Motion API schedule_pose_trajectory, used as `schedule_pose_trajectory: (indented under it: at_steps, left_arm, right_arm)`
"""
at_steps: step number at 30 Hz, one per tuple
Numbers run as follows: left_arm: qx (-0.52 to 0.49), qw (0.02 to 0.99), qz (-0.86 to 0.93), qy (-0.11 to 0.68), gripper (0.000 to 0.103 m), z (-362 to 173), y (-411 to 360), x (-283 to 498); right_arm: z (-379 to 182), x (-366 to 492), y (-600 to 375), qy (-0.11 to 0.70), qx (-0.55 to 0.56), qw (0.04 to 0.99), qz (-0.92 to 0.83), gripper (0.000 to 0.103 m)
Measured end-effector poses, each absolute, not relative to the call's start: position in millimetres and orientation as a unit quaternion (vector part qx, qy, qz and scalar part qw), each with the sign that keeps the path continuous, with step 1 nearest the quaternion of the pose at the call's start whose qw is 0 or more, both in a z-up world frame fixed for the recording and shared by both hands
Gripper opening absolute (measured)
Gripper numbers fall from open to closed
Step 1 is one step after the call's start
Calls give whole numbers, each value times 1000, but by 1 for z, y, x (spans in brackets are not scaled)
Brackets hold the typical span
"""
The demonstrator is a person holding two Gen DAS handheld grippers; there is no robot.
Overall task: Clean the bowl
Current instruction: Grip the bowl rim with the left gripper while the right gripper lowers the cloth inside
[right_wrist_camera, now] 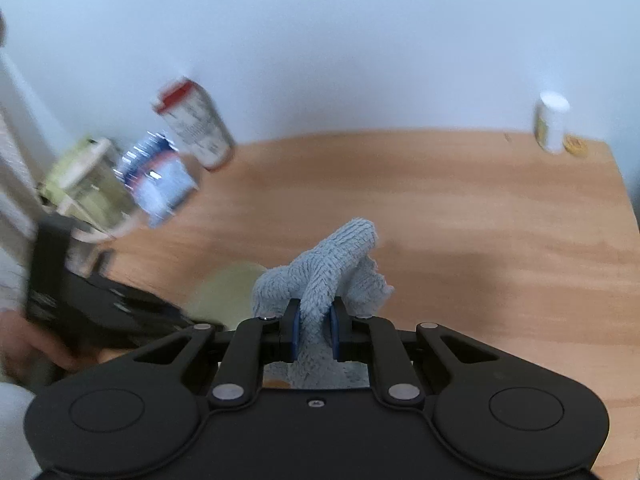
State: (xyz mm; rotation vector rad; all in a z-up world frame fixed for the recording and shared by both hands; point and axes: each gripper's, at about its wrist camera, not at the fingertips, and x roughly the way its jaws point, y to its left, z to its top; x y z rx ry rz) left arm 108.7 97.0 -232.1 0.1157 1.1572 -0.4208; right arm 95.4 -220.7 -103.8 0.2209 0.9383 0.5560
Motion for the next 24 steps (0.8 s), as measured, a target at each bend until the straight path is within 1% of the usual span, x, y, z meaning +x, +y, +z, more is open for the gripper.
schedule_pose_trajectory:
  at_steps: [4, 9, 10, 11, 13, 17, 22, 24]
  left_arm:
    - [61, 813, -210, 540, 14, -232, 98, 115]
    - [54, 814, -218, 536, 16, -232, 111, 125]
    - [51, 815, -221, 534, 20, -233, 117, 124]
    - [47, 816, -223, 531, 27, -234, 122, 123]
    - [42, 817, -222, 530, 28, -237, 128, 126]
    - [47, 820, -224, 525, 27, -248, 133, 135]
    - [59, 818, -236, 520, 17, -263, 137, 150]
    - [67, 817, -242, 519, 17, -263, 140, 152]
  right_arm:
    - [-102, 96, -196, 444, 78, 838, 307, 16]
    - [-118, 103, -174, 463, 43, 821, 331, 16]
    - [-122, 105, -169, 468, 37, 816, 336, 16]
    - [-127, 106, -164, 472, 27, 812, 344, 16]
    - [-136, 108, -155, 481, 12, 804, 350, 16]
    - [-150, 109, -145, 497, -7, 790, 360, 16]
    - [-159, 107, -137, 493, -38, 783, 378, 16]
    - [-163, 110, -137, 494, -42, 780, 382, 16]
